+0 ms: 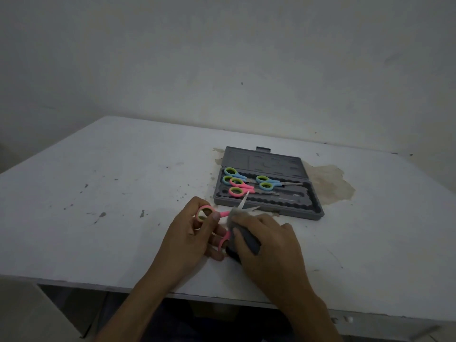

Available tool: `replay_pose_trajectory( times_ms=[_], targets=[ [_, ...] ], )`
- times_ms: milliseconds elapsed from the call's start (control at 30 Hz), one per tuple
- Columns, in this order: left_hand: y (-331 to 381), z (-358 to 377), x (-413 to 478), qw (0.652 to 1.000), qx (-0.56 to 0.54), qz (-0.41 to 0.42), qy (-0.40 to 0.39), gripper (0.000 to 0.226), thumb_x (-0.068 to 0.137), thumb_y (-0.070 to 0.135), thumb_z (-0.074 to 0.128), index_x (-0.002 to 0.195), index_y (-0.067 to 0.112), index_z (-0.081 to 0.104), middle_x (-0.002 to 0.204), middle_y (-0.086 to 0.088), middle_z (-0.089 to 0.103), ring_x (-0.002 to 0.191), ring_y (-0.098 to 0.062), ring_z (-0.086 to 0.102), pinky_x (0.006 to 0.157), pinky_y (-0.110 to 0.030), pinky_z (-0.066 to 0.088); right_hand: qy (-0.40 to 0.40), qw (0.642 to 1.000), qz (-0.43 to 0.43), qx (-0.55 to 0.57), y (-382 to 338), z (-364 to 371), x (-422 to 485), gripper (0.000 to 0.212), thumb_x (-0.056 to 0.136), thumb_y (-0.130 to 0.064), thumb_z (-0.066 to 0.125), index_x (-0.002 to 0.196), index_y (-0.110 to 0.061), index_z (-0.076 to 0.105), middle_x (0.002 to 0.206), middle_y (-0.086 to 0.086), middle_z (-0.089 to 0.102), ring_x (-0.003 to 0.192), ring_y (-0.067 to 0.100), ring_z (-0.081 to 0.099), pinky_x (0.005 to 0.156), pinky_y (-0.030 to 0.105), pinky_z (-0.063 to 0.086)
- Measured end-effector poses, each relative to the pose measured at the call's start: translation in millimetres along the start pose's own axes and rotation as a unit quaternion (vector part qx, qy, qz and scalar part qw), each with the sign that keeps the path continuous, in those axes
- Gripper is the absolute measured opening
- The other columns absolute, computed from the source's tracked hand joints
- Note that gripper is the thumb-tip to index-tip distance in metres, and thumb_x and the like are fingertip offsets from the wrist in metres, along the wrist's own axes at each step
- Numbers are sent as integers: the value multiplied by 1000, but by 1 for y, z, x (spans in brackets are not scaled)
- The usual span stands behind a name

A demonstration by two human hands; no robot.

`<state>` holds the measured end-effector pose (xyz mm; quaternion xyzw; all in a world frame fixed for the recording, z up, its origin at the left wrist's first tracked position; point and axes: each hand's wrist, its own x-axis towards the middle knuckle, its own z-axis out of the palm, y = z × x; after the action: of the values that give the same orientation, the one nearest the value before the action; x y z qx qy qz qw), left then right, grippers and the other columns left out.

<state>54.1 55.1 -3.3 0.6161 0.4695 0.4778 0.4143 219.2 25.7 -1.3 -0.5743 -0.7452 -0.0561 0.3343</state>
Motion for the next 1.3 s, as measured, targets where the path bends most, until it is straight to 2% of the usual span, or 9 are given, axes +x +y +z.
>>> replay_pose_trajectory(
  times_ms=[167, 300, 433, 600, 733, 900, 1033, 1167, 1300],
  targets=[
    [3, 1, -2, 1000, -15, 3, -24, 15, 96, 28, 52, 96, 14, 51, 74, -13, 74, 58, -24, 73, 50, -39, 61, 42, 999, 10, -5, 7, -8, 4, 30, 87, -36, 54, 115, -29, 61, 91, -4, 66, 72, 14, 58, 66, 30, 37],
    [4, 0, -4, 1000, 2, 0, -5, 21, 91, 36, 52, 95, 15, 52, 69, -8, 73, 49, -19, 69, 42, -30, 55, -22, 998, -60, -9, 0, -9, 1, 27, 90, -39, 48, 114, -34, 58, 98, -8, 67, 76, 12, 59, 66, 30, 36],
    [3, 0, -4, 1000, 23, 8, -3, 17, 95, 35, 52, 96, 18, 53, 71, -7, 74, 52, -19, 70, 41, -27, 51, 38, 999, -19, 1, 0, -9, 7, 23, 90, -37, 50, 112, -33, 58, 93, -7, 64, 74, 11, 56, 64, 30, 37],
    [8, 0, -6, 1000, 8, 8, -2, 19, 94, 35, 51, 94, 16, 51, 70, -8, 74, 46, -18, 67, 37, -26, 49, 0, 999, -32, -33, -1, -4, -2, 22, 88, -38, 46, 103, -33, 61, 85, -9, 63, 66, 10, 53, 62, 28, 31],
    [9, 1, -7, 999, 31, 14, -2, 21, 94, 38, 50, 95, 17, 51, 70, -5, 74, 45, -25, 66, 37, -29, 50, 38, 999, -19, -32, 0, -5, -4, 18, 88, -34, 55, 104, -31, 62, 87, -7, 63, 67, 14, 55, 62, 30, 34],
    [3, -1, -5, 998, 47, 11, 28, 22, 92, 39, 51, 90, 17, 53, 68, -8, 73, 53, -18, 70, 43, -27, 51, 58, 998, -23, -14, -6, 10, 3, 19, 89, -33, 57, 108, -30, 60, 91, -5, 63, 71, 15, 56, 65, 35, 43],
    [3, 0, -5, 998, 43, 14, 38, 20, 96, 33, 51, 88, 15, 52, 67, -5, 73, 52, -19, 70, 42, -29, 55, 44, 999, 0, -12, -3, 11, -9, 20, 89, -36, 52, 105, -31, 63, 88, -8, 65, 70, 14, 58, 61, 31, 39],
    [7, 2, -7, 999, 31, -4, 14, 20, 95, 33, 51, 91, 14, 54, 68, -9, 73, 44, -15, 65, 36, -23, 45, 79, 997, -10, -16, -7, 4, 0, 19, 90, -37, 54, 105, -31, 64, 90, -8, 65, 71, 12, 57, 63, 30, 37],
    [4, 0, -5, 999, 41, -6, 30, 20, 96, 33, 51, 89, 14, 55, 67, -9, 72, 51, -21, 69, 40, -23, 47, 83, 996, -5, -12, -11, 12, 3, 17, 91, -37, 52, 104, -32, 62, 89, -9, 62, 71, 10, 55, 63, 29, 35]
  ],
)
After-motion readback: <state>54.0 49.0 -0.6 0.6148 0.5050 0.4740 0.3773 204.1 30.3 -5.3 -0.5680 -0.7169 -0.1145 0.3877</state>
